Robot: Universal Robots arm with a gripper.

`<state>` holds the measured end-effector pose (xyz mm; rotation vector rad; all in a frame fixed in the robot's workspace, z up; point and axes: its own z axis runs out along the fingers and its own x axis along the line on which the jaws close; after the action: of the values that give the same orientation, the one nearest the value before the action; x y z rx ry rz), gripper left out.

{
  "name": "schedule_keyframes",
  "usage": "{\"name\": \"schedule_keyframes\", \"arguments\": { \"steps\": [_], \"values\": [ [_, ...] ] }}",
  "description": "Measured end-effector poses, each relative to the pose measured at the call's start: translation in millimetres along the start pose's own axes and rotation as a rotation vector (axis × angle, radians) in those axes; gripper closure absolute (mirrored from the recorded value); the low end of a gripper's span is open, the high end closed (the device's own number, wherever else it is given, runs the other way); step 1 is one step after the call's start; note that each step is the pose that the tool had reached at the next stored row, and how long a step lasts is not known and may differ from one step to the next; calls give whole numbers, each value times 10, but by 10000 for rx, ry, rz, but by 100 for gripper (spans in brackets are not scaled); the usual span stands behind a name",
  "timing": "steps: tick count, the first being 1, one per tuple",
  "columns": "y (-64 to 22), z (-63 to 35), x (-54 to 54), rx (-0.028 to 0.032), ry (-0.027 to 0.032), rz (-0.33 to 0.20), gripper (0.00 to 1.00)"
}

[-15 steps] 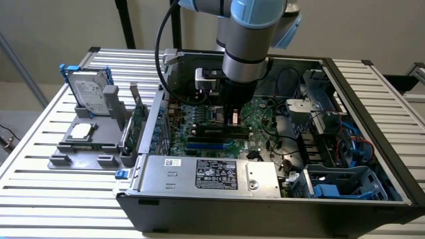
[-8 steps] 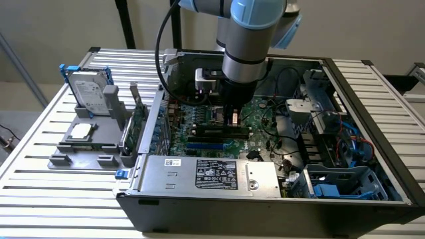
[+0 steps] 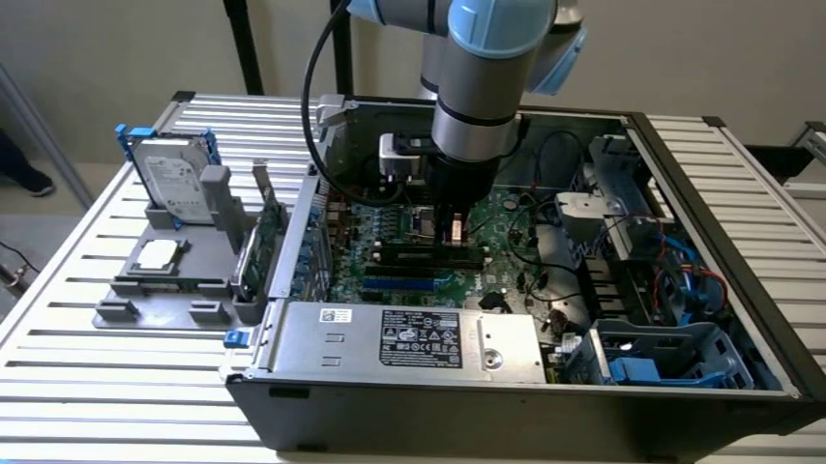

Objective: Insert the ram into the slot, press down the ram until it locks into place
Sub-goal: 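Insert the ram into the slot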

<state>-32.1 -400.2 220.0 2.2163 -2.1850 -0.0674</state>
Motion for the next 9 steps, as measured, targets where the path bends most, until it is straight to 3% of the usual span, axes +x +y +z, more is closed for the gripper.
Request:
{"name": "schedule_keyframes", "arguments": {
  "steps": [1,9],
  "values": [
    [0,-4,0,0,0,0,78],
    [36,-268,-3,-2,0,0,81]
  ]
}}
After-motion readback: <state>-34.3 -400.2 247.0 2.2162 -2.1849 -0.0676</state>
